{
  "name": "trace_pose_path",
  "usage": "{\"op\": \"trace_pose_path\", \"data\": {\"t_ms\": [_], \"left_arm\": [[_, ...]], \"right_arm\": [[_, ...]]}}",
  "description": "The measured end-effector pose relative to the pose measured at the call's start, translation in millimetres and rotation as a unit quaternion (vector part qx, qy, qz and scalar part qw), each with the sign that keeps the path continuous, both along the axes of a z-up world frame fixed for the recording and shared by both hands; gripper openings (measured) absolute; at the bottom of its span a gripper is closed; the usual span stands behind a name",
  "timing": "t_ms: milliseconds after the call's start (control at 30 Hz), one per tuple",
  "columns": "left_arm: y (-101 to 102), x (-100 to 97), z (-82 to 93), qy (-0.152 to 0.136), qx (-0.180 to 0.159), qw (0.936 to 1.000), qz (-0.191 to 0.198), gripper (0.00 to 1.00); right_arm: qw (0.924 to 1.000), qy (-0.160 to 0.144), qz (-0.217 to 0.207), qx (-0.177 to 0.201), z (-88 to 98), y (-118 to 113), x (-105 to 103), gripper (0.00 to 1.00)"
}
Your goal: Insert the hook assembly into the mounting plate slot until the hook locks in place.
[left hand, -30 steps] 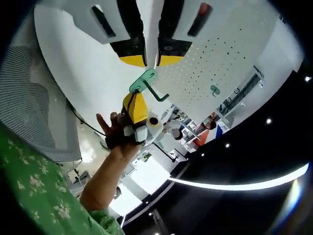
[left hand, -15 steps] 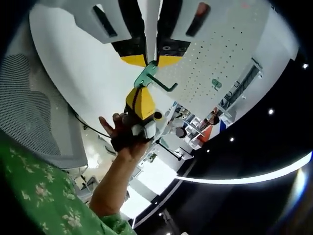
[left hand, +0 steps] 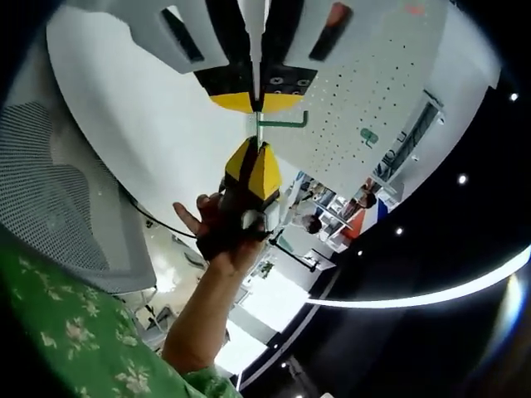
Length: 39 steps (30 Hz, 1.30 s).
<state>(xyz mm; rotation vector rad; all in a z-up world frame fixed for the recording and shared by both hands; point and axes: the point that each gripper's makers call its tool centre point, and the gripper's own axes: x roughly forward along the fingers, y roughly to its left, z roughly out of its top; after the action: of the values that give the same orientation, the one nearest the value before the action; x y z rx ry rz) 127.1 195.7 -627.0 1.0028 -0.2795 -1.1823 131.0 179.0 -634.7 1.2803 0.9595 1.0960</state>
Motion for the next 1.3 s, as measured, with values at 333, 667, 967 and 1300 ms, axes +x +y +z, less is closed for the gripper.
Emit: {"op": "trace_pose_path", "data": {"t_ms": [333, 667, 967, 1300], "left_arm": [[-4.0, -4.7, -5.4, -0.001, 0.019, 0.9998, -0.009, 0.01], [-6.3, -8.7, -17.8, 0.007, 0.043, 0.9989, -0.019, 0.01], [-12.3, -16.2, -23.1, 0.007, 0.065, 0.9967, -0.048, 0.01], [-24.6, -27.6, -30.5, 0.005, 0.094, 0.9915, -0.09, 0.01]], "right_arm": [[0.998, -0.049, -0.027, -0.03, 1.7, -8.5, 8.2, 0.11], [0.9612, -0.203, 0.019, -0.186, -1.5, -16.3, 4.7, 0.14], [0.9074, -0.29, 0.12, -0.28, -2.0, -15.8, 0.0, 0.15], [0.872, -0.305, 0.236, -0.302, -3.1, -13.1, -8.1, 0.12]]}}
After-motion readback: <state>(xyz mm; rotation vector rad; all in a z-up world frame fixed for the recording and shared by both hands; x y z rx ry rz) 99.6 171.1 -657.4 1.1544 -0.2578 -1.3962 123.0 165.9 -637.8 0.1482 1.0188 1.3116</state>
